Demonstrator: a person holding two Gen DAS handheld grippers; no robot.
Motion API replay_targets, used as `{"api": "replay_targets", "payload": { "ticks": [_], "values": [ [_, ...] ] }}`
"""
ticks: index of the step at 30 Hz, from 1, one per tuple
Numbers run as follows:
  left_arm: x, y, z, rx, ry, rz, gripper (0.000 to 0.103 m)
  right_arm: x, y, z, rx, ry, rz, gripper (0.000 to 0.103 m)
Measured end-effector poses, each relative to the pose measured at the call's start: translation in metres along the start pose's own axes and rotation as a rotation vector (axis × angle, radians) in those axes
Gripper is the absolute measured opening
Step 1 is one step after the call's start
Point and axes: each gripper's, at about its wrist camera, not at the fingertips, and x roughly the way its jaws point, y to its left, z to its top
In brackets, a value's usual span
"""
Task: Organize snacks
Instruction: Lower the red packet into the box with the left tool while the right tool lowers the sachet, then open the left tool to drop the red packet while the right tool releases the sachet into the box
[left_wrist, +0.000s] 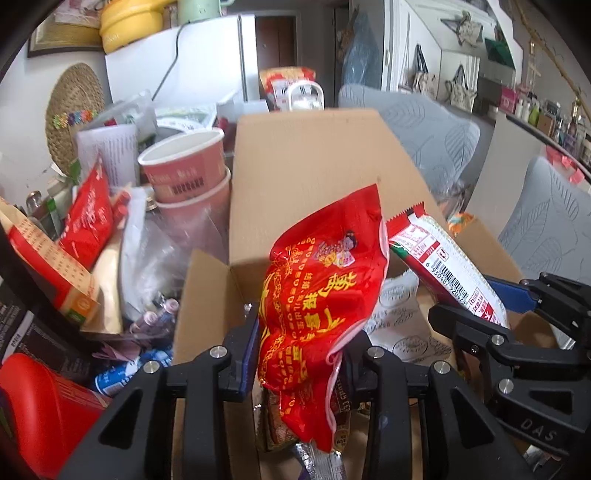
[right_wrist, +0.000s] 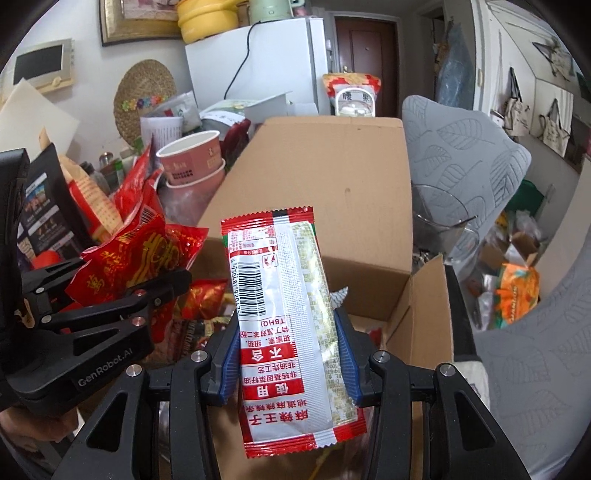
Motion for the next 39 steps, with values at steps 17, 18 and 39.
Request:
{"api": "replay_targets", "payload": {
  "ticks": [17, 18, 39],
  "values": [
    [0.030, -0.006, -0.006, 0.022, 0.125, 0.054, 0.036, 0.028, 0.006, -0.011, -0.051, 0.116, -0.102, 0.046],
    [0.032, -0.006, -0.006, 0.024, 0.133, 0.056, 0.036, 0.029, 0.005, -0.011, -0.049, 0.121, -0.111, 0.046],
    [0.032, -0.023, 0.003, 0.024, 0.108, 0.058, 0.077, -0.001, -0.010, -0.012, -0.009, 0.080, -0.132, 0.057]
  ]
}}
